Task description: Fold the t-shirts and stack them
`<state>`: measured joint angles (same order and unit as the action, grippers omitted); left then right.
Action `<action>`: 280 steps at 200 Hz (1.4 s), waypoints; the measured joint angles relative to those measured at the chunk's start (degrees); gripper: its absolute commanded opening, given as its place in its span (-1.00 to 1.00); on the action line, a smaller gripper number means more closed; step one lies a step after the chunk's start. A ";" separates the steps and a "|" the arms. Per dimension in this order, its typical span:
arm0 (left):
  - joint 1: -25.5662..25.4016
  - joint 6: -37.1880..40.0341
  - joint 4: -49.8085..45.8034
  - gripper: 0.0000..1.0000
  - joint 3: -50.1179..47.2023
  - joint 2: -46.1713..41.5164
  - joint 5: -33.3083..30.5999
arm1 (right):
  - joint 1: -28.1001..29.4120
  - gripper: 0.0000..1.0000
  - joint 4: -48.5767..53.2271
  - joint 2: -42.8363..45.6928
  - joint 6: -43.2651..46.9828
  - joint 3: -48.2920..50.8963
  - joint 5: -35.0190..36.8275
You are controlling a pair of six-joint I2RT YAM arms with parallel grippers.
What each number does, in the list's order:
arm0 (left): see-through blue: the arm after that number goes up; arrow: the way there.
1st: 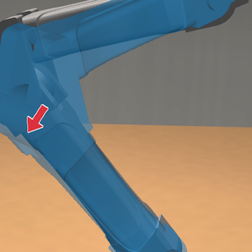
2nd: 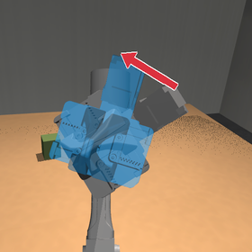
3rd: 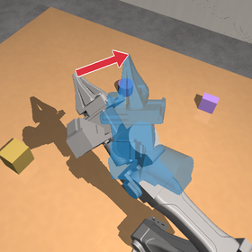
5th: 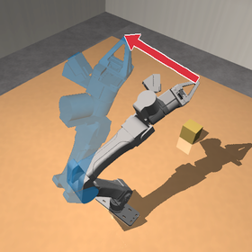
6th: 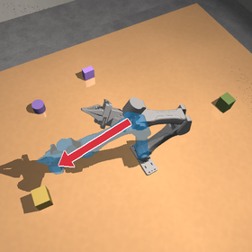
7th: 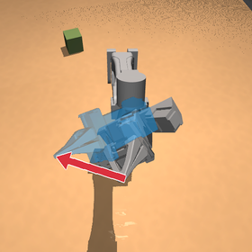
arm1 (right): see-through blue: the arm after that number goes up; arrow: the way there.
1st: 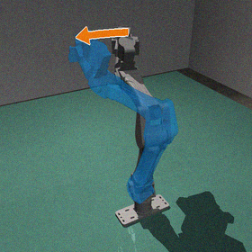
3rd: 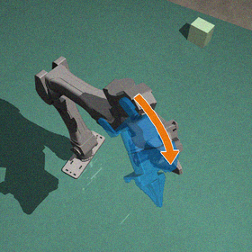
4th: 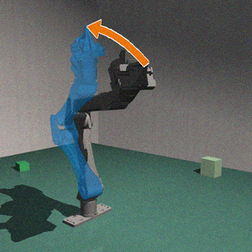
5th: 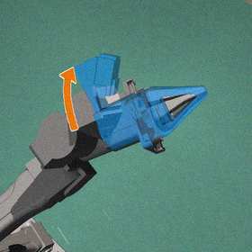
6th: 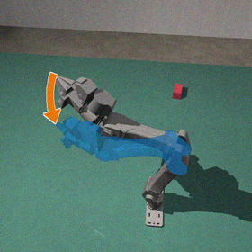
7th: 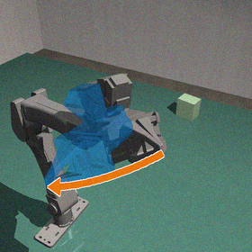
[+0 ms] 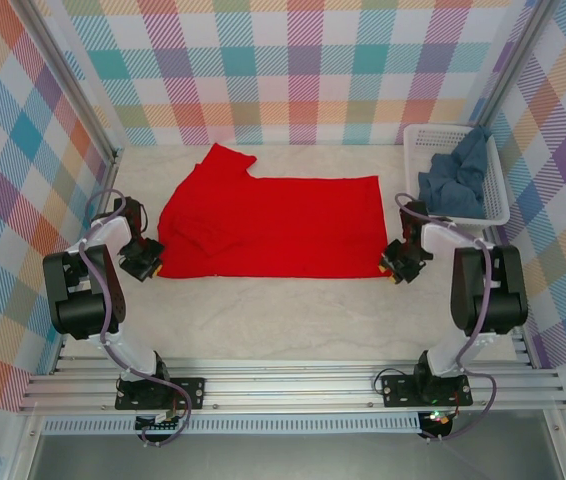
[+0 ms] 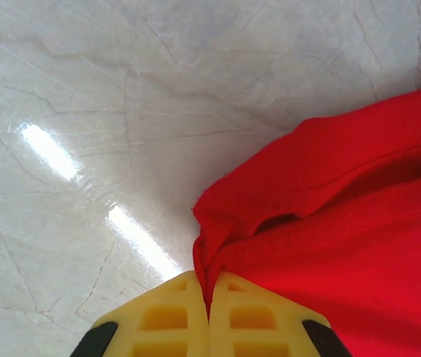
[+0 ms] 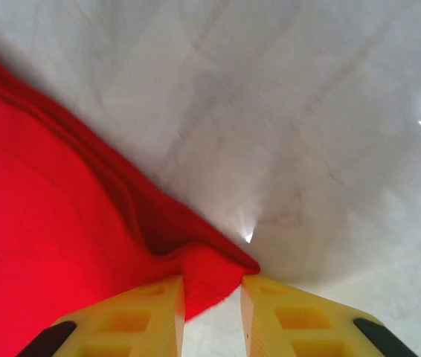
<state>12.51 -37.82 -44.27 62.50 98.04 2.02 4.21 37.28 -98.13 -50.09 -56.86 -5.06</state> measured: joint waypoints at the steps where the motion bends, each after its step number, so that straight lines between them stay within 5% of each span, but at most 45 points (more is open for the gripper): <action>1: 0.00 -0.02 -0.02 -1.00 0.00 0.00 -0.02 | 0.00 -0.52 0.20 -0.33 0.02 -0.39 -0.04; 52: 0.00 0.17 -0.79 -1.00 0.00 0.00 -0.17 | 0.48 -1.00 3.15 -3.93 0.85 -5.20 2.12; 110: 0.00 -0.09 -0.85 -1.00 -3.15 -1.68 -0.20 | 0.76 -1.00 5.20 0.09 1.20 -1.20 4.20; 198: -0.11 -5.73 -5.81 -1.00 -19.08 -19.89 -1.14 | 0.76 -1.00 16.00 12.61 -1.66 10.34 5.99; 219: -0.11 -6.54 -6.82 -0.64 -20.70 -20.98 -1.64 | 0.76 -1.00 16.83 13.18 -2.71 11.47 5.99; 245: -0.11 -7.45 -9.01 -0.25 -20.48 -22.32 -4.35 | 0.76 -0.28 17.81 13.64 -3.61 11.54 6.84; 280: -2.36 -7.37 -13.18 -0.18 -14.45 -23.52 -8.50 | 1.51 -0.16 20.74 20.35 -4.09 9.49 10.14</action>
<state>10.15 -45.19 -57.45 48.05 74.52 -6.48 5.72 58.02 -77.78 -54.17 -47.37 5.08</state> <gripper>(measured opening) 0.401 0.426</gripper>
